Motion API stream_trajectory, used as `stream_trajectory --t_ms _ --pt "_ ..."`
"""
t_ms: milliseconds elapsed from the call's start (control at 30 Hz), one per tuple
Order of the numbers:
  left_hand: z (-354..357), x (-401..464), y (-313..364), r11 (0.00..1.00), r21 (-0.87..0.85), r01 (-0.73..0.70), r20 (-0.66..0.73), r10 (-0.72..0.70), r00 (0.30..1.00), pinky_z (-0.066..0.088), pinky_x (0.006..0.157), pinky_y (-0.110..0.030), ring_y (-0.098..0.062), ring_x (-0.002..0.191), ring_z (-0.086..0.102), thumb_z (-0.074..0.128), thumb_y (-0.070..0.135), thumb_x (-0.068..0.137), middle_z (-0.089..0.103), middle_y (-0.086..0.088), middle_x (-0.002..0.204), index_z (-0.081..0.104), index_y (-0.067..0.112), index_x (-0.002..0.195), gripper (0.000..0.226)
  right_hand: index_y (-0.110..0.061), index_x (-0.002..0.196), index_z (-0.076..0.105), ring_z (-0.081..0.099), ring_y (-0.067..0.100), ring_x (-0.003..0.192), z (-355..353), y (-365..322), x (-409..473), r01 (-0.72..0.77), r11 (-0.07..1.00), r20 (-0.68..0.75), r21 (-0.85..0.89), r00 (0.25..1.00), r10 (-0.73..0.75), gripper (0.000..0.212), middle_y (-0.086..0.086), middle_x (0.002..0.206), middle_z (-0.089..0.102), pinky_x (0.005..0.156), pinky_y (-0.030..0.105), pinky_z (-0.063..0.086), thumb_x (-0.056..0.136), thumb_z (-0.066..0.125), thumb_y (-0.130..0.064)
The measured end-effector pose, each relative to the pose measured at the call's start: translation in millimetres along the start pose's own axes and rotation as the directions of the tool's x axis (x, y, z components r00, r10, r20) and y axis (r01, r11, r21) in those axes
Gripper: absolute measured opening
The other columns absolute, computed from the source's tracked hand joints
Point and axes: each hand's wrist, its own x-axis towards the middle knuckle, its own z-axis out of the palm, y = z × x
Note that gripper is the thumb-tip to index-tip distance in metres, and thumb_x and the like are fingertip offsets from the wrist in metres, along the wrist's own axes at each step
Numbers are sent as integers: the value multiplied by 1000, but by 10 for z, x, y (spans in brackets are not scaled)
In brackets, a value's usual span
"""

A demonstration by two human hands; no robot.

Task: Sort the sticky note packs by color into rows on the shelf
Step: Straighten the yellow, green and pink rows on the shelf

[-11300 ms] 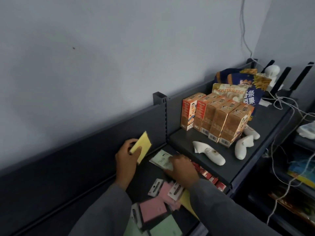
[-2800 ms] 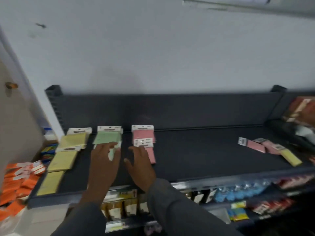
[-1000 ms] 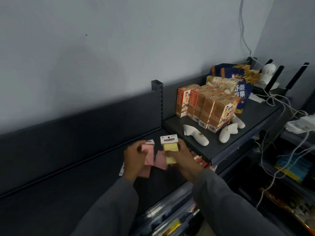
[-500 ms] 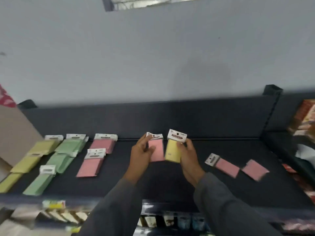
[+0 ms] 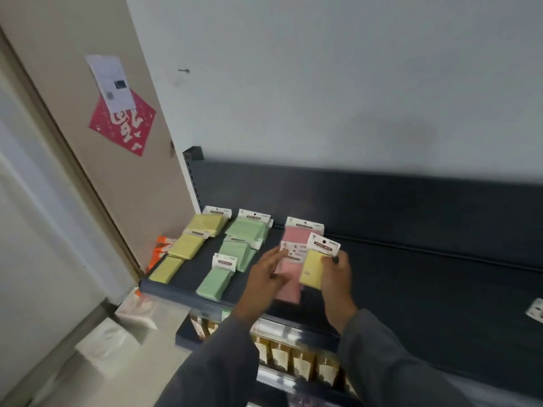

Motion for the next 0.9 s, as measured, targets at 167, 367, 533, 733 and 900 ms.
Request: stream_trajectory --t_ms 167,367,533,733,900 --pt "-74 110 -500 934 356 -42 120 -1 993 22 101 5 -17 144 38 66 1 92 34 -1 159 44 15 151 65 -12 115 54 64 18 76 252 123 -56 3 999 -129 -32 992 -8 22 11 104 67 62 34 54 96 45 -4" --pt "-117 152 -656 901 403 -159 195 85 977 23 113 -17 -15 144 38 68 15 93 30 3 161 44 23 149 62 -11 116 53 64 20 77 418 236 -43 8 996 -181 -85 983 -24 21 7 98 66 63 37 54 96 48 -6" --pt "-720 130 -482 882 415 -222 -73 275 959 42 110 -23 -7 124 54 58 9 97 59 2 138 62 19 131 36 -20 109 55 66 22 77 1015 228 27 33 999 -58 -35 998 -35 20 5 97 68 66 38 55 93 53 -8" --pt "-1991 -23 -646 938 345 33 -346 94 933 46 72 -10 -8 78 64 54 14 100 72 6 92 73 13 110 21 -21 106 59 67 27 82 2394 617 -450 107 986 240 -125 968 -75 20 2 95 70 69 39 54 88 59 -13" --pt "-2758 -50 -1098 929 342 144 -370 -7 929 49 67 -19 -4 73 67 69 27 94 74 6 78 73 17 86 13 -22 98 66 67 15 88 3056 1053 -594 256 890 361 -378 925 -113 23 -3 99 72 79 43 58 79 63 -33"
